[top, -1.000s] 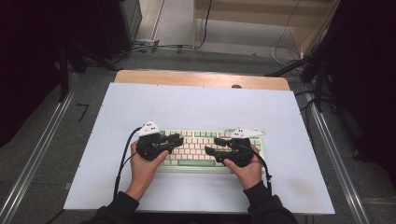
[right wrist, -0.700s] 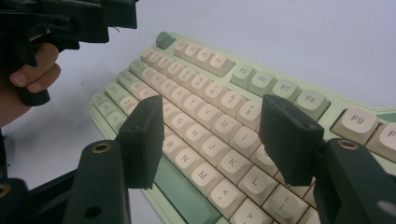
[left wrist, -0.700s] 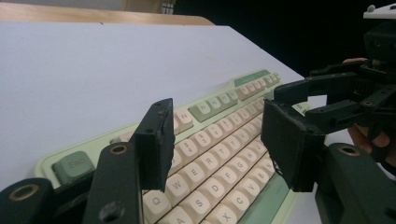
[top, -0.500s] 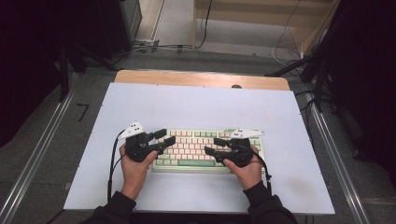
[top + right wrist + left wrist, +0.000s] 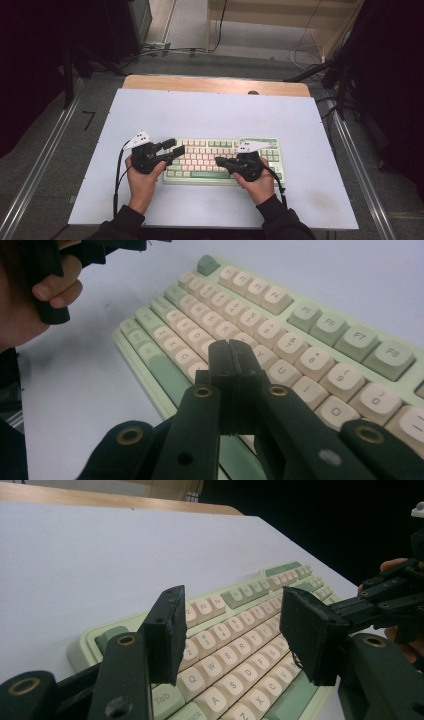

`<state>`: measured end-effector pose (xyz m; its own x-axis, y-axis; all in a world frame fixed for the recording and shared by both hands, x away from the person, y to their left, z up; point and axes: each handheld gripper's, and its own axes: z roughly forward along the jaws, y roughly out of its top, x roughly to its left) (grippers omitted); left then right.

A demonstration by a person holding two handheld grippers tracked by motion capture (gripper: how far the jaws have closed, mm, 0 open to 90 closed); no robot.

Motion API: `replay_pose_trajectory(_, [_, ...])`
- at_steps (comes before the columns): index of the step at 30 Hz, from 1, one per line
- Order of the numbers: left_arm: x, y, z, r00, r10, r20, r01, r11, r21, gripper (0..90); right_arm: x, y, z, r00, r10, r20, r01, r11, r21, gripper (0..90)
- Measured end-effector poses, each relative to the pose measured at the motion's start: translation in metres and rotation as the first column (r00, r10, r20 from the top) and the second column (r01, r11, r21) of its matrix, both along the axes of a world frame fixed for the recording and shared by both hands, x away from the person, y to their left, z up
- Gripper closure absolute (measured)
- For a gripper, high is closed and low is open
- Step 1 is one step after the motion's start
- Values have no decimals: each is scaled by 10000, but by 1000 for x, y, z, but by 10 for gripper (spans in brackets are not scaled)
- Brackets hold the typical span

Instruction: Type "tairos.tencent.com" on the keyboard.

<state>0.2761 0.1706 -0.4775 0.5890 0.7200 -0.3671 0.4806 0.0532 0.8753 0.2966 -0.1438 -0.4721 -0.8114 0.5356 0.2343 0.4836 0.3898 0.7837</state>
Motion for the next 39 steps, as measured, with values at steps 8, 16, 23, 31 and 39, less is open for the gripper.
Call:
replay_pose_trajectory(8, [0,-1,-1,9999,-61,-86,62,9999,80,455,0,9,-7,9998,178,74,-172,9970,-752,875])
replay_pose_trajectory(16, [1,-2,-3,9998,-87,-158,89,9999,146,455,2,12,-13,9999,160,-27,-162,9936,-1118,875])
replay_pose_trajectory(23, [1,-1,-3,9998,-70,-177,73,9999,151,457,3,13,-15,9999,123,-121,-137,9919,-1259,874])
replay_pose_trajectory(31, [1,-2,-3,9998,-93,-166,95,9998,163,457,3,14,-19,9998,152,-148,-171,9901,-1391,874])
replay_pose_trajectory(39, [1,-3,-4,9998,-102,-176,105,9998,140,458,2,5,-9,9999,-114,-29,112,9979,-632,838])
